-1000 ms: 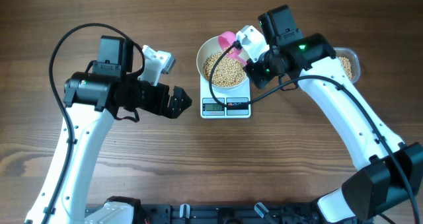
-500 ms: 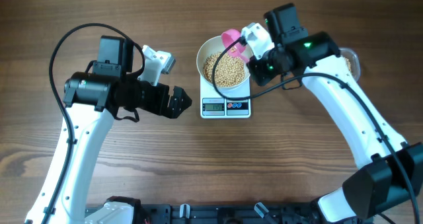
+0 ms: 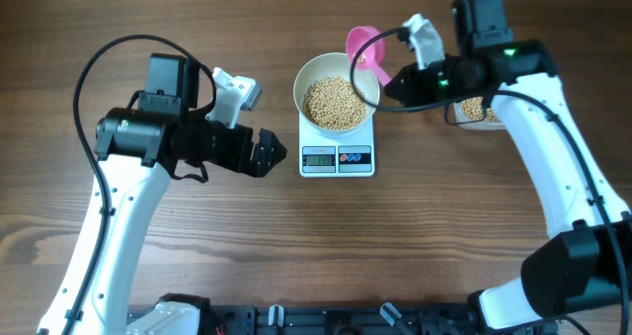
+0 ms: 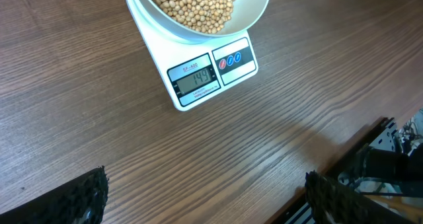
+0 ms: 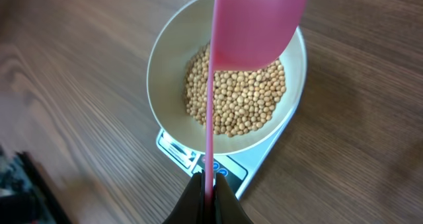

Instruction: Scoop item into bowl and weigh 150g on scale

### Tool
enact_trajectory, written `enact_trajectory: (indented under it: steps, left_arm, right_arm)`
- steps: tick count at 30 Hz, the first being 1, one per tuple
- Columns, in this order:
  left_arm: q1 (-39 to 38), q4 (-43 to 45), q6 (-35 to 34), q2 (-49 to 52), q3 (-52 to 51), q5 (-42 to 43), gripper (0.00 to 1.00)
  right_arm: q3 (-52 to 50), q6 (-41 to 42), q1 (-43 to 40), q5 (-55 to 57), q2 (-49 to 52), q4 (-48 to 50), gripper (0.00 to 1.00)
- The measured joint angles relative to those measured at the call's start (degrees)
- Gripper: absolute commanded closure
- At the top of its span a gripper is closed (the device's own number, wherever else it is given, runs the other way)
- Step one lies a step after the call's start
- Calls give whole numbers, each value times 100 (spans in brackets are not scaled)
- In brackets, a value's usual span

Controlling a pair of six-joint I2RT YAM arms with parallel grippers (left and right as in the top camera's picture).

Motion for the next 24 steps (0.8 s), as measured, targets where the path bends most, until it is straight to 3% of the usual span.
enact_trajectory:
  steps: [12, 24]
  left_arm:
    - [0, 0, 0, 0, 0, 0, 0]
    - [0, 0, 0, 0, 0, 0, 0]
  right_arm:
    - [0, 236, -940, -953, 0, 166, 96]
    - [0, 232, -686, -837, 0, 133, 96]
